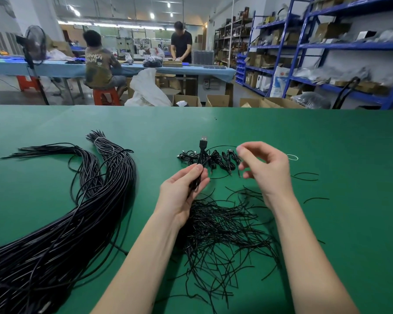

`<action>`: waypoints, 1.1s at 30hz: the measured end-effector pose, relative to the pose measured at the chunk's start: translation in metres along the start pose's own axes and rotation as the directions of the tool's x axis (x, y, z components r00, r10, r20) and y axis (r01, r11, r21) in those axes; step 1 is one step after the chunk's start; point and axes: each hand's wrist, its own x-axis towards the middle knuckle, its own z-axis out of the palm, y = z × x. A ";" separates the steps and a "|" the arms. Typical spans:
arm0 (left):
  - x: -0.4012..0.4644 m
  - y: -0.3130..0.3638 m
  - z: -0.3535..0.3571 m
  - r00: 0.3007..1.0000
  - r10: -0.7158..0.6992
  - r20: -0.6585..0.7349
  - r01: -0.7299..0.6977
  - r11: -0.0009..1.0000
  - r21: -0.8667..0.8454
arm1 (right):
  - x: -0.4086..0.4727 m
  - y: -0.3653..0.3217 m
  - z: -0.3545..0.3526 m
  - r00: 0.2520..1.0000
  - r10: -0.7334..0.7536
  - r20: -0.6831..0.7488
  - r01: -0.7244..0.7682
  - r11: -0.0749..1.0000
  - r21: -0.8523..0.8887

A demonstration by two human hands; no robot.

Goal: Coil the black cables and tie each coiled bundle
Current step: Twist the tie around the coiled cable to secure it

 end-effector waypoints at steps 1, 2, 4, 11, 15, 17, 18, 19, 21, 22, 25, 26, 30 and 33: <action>0.000 -0.001 0.000 1.000 0.007 -0.003 -0.007 1.000 0.000 | -0.001 -0.001 0.005 0.999 -0.031 0.008 0.031 0.999 0.021; 0.001 -0.001 0.000 1.000 0.010 -0.007 -0.010 1.000 -0.002 | -0.003 -0.001 0.009 0.998 -0.060 0.030 0.059 0.998 0.029; 0.000 -0.001 0.000 1.000 0.017 -0.018 -0.017 1.000 -0.011 | -0.007 -0.001 0.015 0.990 -0.109 0.093 0.109 0.994 0.011; 0.001 0.002 0.001 0.999 0.026 -0.042 -0.028 0.999 -0.046 | -0.010 -0.001 0.015 0.973 -0.199 0.117 0.186 0.976 0.114; -0.002 0.001 0.005 0.998 0.060 0.013 -0.060 0.998 -0.003 | -0.011 0.009 0.022 0.963 -0.233 0.138 0.255 0.952 -0.170; -0.003 0.002 0.006 0.997 0.069 0.046 -0.071 0.997 0.024 | -0.012 0.014 0.024 0.960 -0.231 0.161 0.269 0.921 -0.282; -0.003 0.002 0.007 0.996 0.071 0.058 -0.073 0.997 0.035 | -0.012 0.015 0.025 0.958 -0.236 0.161 0.276 0.911 -0.305; -0.004 0.003 0.007 0.995 0.070 0.066 -0.073 0.996 0.044 | -0.012 0.016 0.024 0.956 -0.248 0.158 0.287 0.902 -0.321; -0.004 0.003 0.006 0.995 0.068 0.077 -0.073 0.996 0.056 | -0.010 0.016 0.023 0.944 -0.281 0.172 0.326 0.875 -0.358; -0.004 0.003 0.006 0.994 0.069 0.079 -0.074 0.995 0.064 | -0.009 0.016 0.022 0.934 -0.298 0.197 0.353 0.855 -0.379; -0.003 0.002 0.005 0.994 0.075 0.077 -0.083 0.992 0.098 | -0.008 0.013 0.019 0.898 -0.336 0.285 0.433 0.790 -0.434; -0.004 0.002 0.005 0.994 0.082 0.075 -0.090 0.989 0.115 | -0.007 0.012 0.018 0.888 -0.338 0.312 0.450 0.777 -0.441; -0.004 0.001 0.006 0.993 0.105 0.046 -0.111 0.979 0.170 | -0.006 0.006 0.015 0.874 -0.272 0.403 0.447 0.776 -0.445; -0.004 -0.001 0.008 0.993 0.116 0.024 -0.118 0.973 0.199 | -0.008 0.004 0.016 0.915 -0.122 0.384 0.302 0.838 -0.454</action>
